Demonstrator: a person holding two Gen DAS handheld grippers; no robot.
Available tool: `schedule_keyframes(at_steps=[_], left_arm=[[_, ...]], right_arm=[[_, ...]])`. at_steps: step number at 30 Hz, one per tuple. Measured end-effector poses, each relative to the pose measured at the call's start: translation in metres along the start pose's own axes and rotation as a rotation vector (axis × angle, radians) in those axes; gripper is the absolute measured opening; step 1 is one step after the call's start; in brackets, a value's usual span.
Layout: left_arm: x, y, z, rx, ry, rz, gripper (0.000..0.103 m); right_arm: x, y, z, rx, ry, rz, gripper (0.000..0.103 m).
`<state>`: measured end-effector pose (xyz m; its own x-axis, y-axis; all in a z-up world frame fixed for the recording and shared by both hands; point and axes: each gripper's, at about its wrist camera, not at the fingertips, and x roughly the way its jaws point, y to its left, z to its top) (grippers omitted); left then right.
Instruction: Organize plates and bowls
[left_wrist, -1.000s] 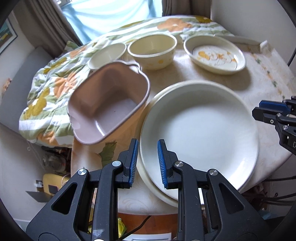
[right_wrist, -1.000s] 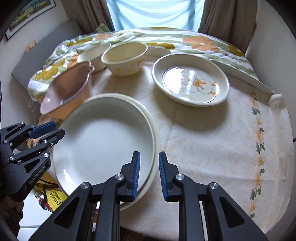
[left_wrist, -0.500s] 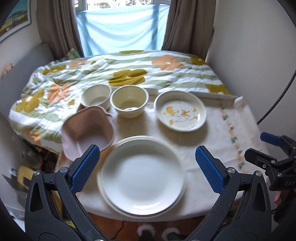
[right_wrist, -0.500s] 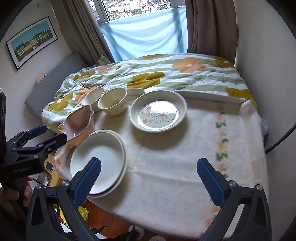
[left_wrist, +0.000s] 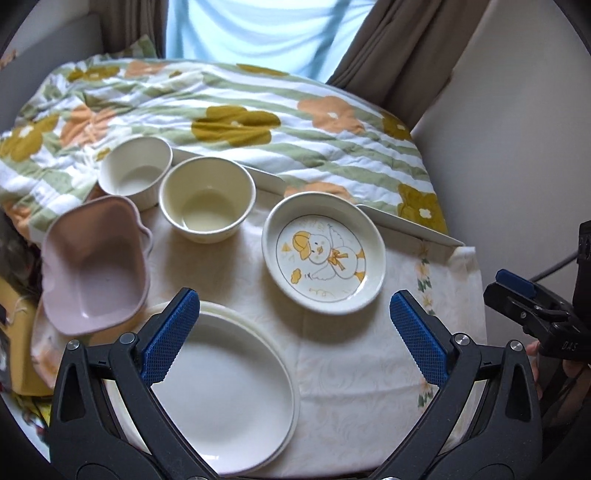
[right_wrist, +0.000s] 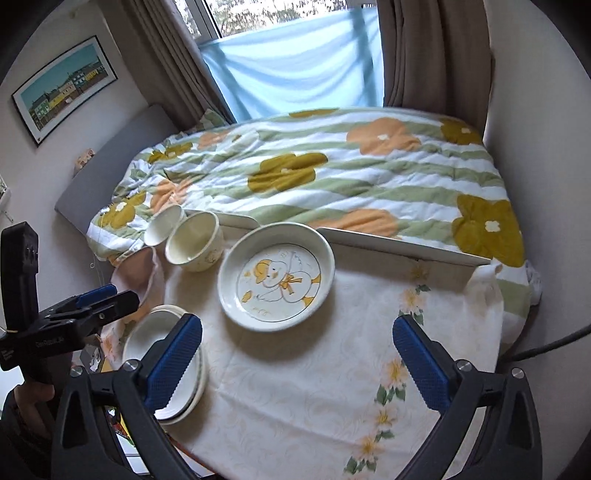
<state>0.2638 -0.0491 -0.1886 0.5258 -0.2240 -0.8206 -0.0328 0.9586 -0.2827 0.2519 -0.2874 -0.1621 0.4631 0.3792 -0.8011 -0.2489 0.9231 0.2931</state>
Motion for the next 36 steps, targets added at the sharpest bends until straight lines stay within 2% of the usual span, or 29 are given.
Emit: schedule_keyframes(at_steps=[4, 7, 10, 12, 13, 14, 17, 21, 22, 23, 25, 27, 31, 36], left_arm=[[0.046, 0.012, 0.015, -0.034, 0.069, 0.017, 0.102], [0.08, 0.022, 0.023, -0.054, 0.124, 0.035, 0.102], [0.108, 0.03, 0.028, -0.066, 0.178, 0.042, 0.096], [0.126, 0.033, 0.03, -0.07, 0.212, 0.049, 0.091], [0.133, 0.034, 0.03, -0.072, 0.227, 0.045, 0.088], [0.14, 0.034, 0.03, -0.073, 0.243, 0.041, 0.081], [0.158, 0.03, 0.028, -0.058, 0.282, 0.049, 0.065], [0.171, 0.025, 0.03, -0.04, 0.292, 0.077, 0.049], [0.172, 0.024, 0.032, -0.029, 0.289, 0.083, 0.044], [0.173, 0.022, 0.033, -0.021, 0.291, 0.092, 0.036], [0.174, 0.02, 0.036, -0.016, 0.29, 0.101, 0.028], [0.174, 0.017, 0.037, -0.018, 0.291, 0.089, 0.018], [0.173, 0.013, 0.038, -0.007, 0.286, 0.105, 0.018], [0.172, 0.01, 0.039, 0.001, 0.288, 0.122, 0.018]], right_arm=[[0.046, -0.021, 0.016, 0.049, 0.067, 0.031, 0.103], [0.084, -0.028, 0.028, 0.031, 0.123, 0.023, 0.103], [0.116, -0.03, 0.033, 0.018, 0.167, 0.041, 0.102], [0.137, -0.031, 0.034, 0.017, 0.197, 0.07, 0.091], [0.145, -0.032, 0.034, 0.018, 0.211, 0.082, 0.081], [0.152, -0.034, 0.034, 0.018, 0.223, 0.089, 0.073], [0.166, -0.039, 0.034, 0.026, 0.238, 0.099, 0.059], [0.173, -0.045, 0.034, 0.03, 0.244, 0.107, 0.038], [0.174, -0.047, 0.034, 0.031, 0.249, 0.112, 0.03], [0.175, -0.048, 0.035, 0.03, 0.251, 0.116, 0.027], [0.178, -0.05, 0.036, 0.027, 0.261, 0.125, 0.02], [0.18, -0.051, 0.036, 0.036, 0.263, 0.139, 0.017], [0.185, -0.058, 0.035, 0.078, 0.268, 0.19, 0.015], [0.183, -0.06, 0.035, 0.084, 0.26, 0.212, 0.016]])
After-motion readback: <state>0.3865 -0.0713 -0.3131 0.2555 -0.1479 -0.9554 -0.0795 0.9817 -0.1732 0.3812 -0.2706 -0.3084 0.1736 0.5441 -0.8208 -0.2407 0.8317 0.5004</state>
